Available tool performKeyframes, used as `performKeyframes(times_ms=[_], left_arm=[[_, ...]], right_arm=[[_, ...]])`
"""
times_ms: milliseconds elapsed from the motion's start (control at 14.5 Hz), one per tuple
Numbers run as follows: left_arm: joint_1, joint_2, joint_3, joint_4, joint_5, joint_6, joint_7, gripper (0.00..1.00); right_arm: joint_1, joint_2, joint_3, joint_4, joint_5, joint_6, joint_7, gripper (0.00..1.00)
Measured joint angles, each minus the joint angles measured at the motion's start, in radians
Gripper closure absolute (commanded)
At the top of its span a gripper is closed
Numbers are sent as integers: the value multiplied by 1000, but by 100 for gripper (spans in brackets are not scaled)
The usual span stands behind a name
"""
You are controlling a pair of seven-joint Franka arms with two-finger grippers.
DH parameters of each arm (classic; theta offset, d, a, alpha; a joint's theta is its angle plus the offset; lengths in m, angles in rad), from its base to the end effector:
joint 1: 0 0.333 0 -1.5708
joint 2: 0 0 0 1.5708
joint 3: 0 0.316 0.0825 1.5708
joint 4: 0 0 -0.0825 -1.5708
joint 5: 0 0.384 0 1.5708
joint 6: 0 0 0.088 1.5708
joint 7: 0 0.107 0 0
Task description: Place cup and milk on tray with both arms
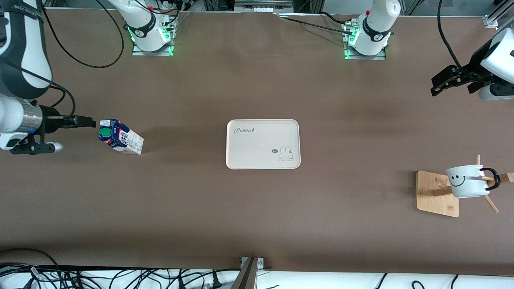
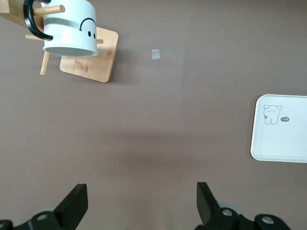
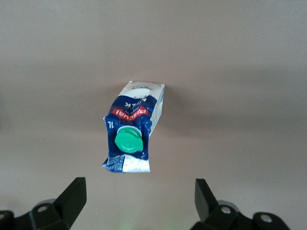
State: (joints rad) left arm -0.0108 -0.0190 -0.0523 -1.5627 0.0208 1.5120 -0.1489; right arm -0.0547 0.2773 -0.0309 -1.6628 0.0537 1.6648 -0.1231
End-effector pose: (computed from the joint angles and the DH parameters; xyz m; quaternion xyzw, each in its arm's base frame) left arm 0.5417 -0.0322 0.6337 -0.9989 -0.0433 0.0146 0.0125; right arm 0.6077 -0.0453 0.4259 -0.9902 -0.0124 0.1341 0.0360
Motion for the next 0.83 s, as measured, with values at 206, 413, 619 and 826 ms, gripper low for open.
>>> performKeyframes(times_ms=[206, 413, 619, 826], left_arm=[[0, 0, 2, -1, 0, 4, 0, 0], [1, 0, 8, -1, 0, 22, 0, 0], [2, 0, 11, -2, 0, 34, 0, 0], [2, 0, 11, -4, 0, 37, 0, 0]], right_arm=[[25, 2, 1, -42, 1, 57, 23, 0], [62, 15, 2, -55, 1, 86, 69, 0], [73, 37, 2, -56, 1, 96, 80, 0], [73, 64, 1, -58, 1, 97, 80, 0]])
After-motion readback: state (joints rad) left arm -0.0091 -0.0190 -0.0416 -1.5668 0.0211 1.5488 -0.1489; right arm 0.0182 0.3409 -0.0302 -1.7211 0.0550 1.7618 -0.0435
